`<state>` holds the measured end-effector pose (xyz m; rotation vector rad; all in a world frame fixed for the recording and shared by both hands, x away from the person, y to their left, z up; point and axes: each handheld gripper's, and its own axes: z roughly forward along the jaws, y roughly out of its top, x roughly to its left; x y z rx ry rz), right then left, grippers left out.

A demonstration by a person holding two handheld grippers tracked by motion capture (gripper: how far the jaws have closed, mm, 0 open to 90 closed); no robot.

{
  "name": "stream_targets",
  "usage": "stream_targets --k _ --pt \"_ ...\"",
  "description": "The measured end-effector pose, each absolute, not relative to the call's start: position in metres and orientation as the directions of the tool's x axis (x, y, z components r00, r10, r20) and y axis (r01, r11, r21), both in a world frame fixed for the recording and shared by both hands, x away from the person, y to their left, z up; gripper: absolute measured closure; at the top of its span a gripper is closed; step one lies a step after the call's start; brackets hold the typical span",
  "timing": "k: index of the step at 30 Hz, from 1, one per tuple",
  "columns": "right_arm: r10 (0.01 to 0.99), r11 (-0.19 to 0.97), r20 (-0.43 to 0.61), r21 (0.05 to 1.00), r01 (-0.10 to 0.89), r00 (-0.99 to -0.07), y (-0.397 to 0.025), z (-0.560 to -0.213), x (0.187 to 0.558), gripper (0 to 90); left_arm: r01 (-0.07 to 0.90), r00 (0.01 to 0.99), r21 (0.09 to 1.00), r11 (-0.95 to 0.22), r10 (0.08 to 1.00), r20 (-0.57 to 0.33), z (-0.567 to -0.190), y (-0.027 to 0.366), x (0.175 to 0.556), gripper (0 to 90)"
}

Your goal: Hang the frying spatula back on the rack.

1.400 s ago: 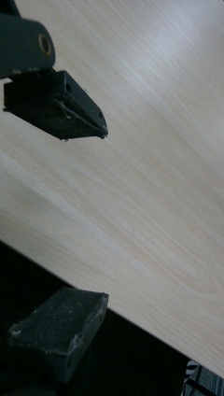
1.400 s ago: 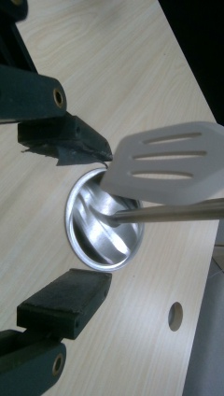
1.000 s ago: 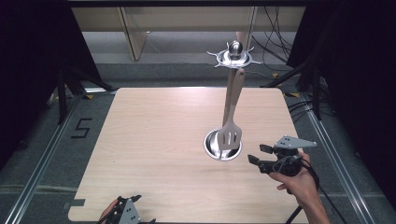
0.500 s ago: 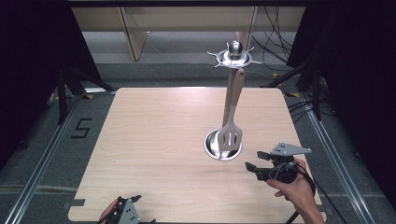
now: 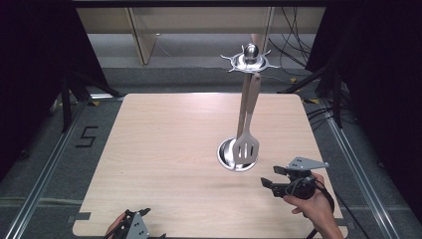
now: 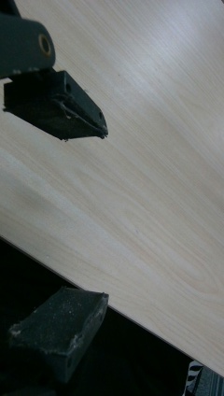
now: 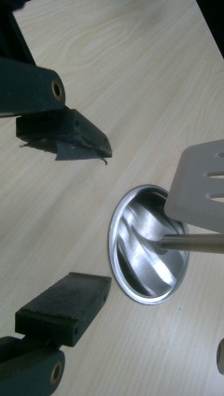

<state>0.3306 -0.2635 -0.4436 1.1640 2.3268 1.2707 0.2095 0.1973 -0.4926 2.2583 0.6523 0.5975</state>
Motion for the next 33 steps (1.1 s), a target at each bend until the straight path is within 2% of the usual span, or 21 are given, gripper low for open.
stream_targets --k 7,11,20,26,32,33 --pt "0.748 0.305 0.143 0.793 0.528 -0.648 -0.264 -0.446 0.329 32.6 0.249 0.771 0.717 -0.651 0.581 0.260 -0.492 0.198 0.212 15.9" --pt "0.747 0.311 0.143 0.787 0.532 -0.649 -0.266 -0.449 0.329 32.3 0.277 0.768 0.730 -0.625 0.601 0.223 -0.493 0.197 0.210 15.9" --pt "0.744 0.315 0.148 0.783 0.537 -0.652 -0.267 -0.454 0.326 31.1 0.252 0.770 0.724 -0.643 0.586 0.252 -0.493 0.197 0.211 16.0" --pt "0.747 0.299 0.179 0.770 0.564 -0.640 -0.265 -0.460 0.322 30.2 0.273 0.767 0.726 -0.631 0.598 0.231 -0.493 0.197 0.210 15.9" --pt "0.736 0.319 0.159 0.776 0.544 -0.658 -0.267 -0.465 0.321 29.4 0.252 0.771 0.724 -0.642 0.585 0.251 -0.492 0.198 0.211 15.9" --pt "0.739 0.308 0.167 0.778 0.547 -0.653 -0.266 -0.466 0.319 29.3 0.274 0.768 0.727 -0.630 0.598 0.229 -0.493 0.197 0.210 15.9"
